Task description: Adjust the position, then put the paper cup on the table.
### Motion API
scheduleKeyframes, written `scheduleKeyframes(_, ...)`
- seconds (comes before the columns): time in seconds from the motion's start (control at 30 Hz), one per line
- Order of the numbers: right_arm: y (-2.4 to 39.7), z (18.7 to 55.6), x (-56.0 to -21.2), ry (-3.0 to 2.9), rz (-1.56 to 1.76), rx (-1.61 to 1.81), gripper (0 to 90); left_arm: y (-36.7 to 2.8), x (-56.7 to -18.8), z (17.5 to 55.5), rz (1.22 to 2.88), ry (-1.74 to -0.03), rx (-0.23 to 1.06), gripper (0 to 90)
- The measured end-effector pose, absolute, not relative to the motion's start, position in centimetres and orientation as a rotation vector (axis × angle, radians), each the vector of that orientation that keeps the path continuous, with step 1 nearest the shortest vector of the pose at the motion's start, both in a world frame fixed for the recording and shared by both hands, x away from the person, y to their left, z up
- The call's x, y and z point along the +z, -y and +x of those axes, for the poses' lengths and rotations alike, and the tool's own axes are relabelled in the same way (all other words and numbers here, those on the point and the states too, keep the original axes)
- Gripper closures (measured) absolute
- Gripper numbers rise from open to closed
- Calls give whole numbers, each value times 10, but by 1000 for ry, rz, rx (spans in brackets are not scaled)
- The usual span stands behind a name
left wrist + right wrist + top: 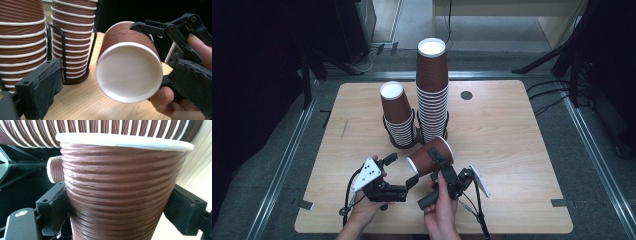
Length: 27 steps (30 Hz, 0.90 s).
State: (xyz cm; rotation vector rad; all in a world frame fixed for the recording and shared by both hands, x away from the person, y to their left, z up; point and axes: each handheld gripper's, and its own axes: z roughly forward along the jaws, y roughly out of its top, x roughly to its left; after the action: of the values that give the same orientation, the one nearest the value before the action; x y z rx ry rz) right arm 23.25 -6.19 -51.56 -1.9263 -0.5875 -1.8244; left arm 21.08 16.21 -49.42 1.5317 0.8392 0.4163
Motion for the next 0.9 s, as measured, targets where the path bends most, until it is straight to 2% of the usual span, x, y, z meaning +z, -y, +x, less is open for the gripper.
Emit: scheduleKeyframes(0.9,104,237,-490,1004,-2085,-2222,143,-193,-502,214,1532,-970,448,0)
